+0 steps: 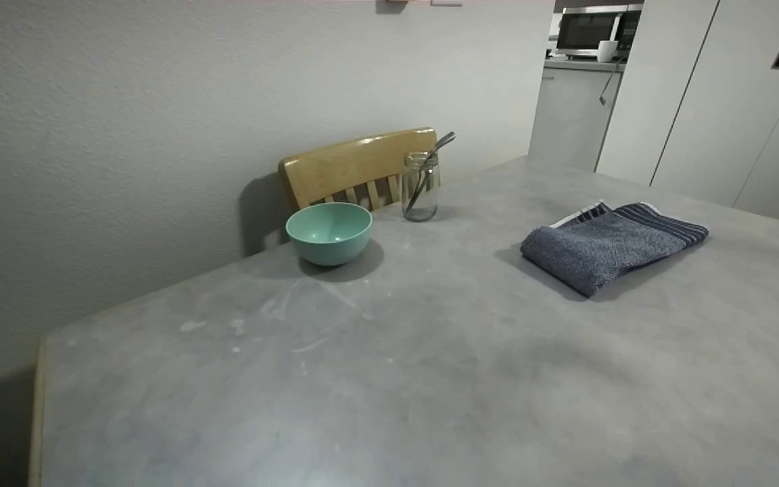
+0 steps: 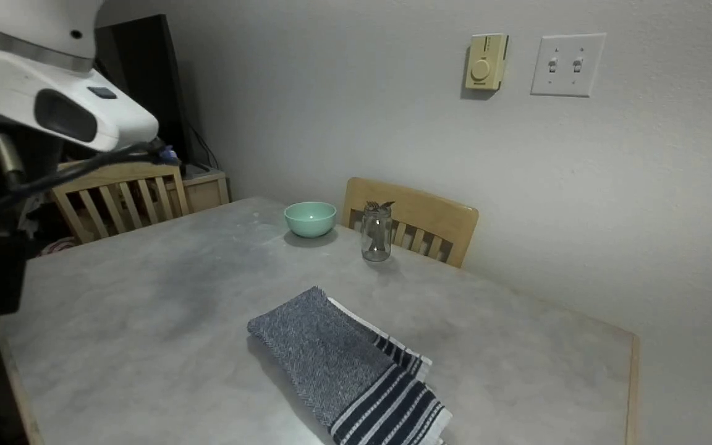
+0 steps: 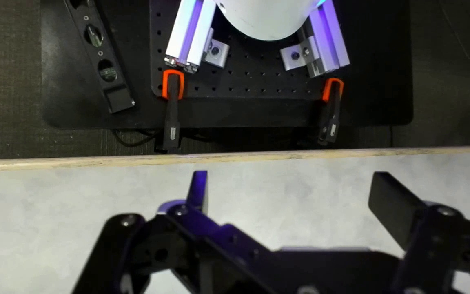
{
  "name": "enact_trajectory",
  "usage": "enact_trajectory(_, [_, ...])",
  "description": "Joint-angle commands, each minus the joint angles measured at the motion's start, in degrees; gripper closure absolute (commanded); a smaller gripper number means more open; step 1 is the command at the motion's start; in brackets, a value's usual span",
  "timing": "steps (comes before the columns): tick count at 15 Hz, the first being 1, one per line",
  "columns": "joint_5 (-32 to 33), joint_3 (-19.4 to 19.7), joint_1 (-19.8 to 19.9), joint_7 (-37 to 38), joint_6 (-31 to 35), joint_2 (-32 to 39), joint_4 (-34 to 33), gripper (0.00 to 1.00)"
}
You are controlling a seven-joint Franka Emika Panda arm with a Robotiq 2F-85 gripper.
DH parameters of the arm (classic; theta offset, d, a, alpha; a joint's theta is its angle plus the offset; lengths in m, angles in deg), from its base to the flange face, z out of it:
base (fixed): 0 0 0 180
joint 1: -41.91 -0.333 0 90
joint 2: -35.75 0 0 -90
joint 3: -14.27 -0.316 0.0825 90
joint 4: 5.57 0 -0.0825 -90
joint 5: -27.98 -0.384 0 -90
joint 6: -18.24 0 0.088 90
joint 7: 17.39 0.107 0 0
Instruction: Unfold the towel
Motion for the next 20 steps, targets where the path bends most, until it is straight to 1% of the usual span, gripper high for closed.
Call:
enact_trajectory(1, [-3.81,0.03,1.66,-2.29,-2.52,3.94,-3.38,0.00])
enact_trajectory(2, [-2.38,-1.48,2.24,-0.90,-0.22,1.94,-1.08,0.00])
enact_trajectory(5, [-3.17,-1.44,2.33,-1.12,-0.93,2.63,-1.98,0.00])
enact_trajectory(7, [-0.18,-2.24,1.99,-2.64,-0.91,3.33,-1.88,0.00])
enact_trajectory(9, [2.90,-1.94,2.72,-4.08,1.76,3.89,-1.57,0.00])
enact_trajectory(12, [8.00,-0.23,4.35,-6.48,5.90,3.60,-1.09,0.00])
enact_trajectory(14, [10.64,1.36,5.84,-8.54,10.41,3.89,-0.94,0.00])
enact_trajectory(17, [9.78,5.34,7.48,-11.42,17.85,7.58,-2.46,0.00])
enact_trajectory(19, [8.18,8.24,7.33,-16.61,20.02,11.39,-4.34,0.00])
enact_trajectory(20, [8.85,5.25,8.26,-12.77,17.89,6.26,-1.84,0.00])
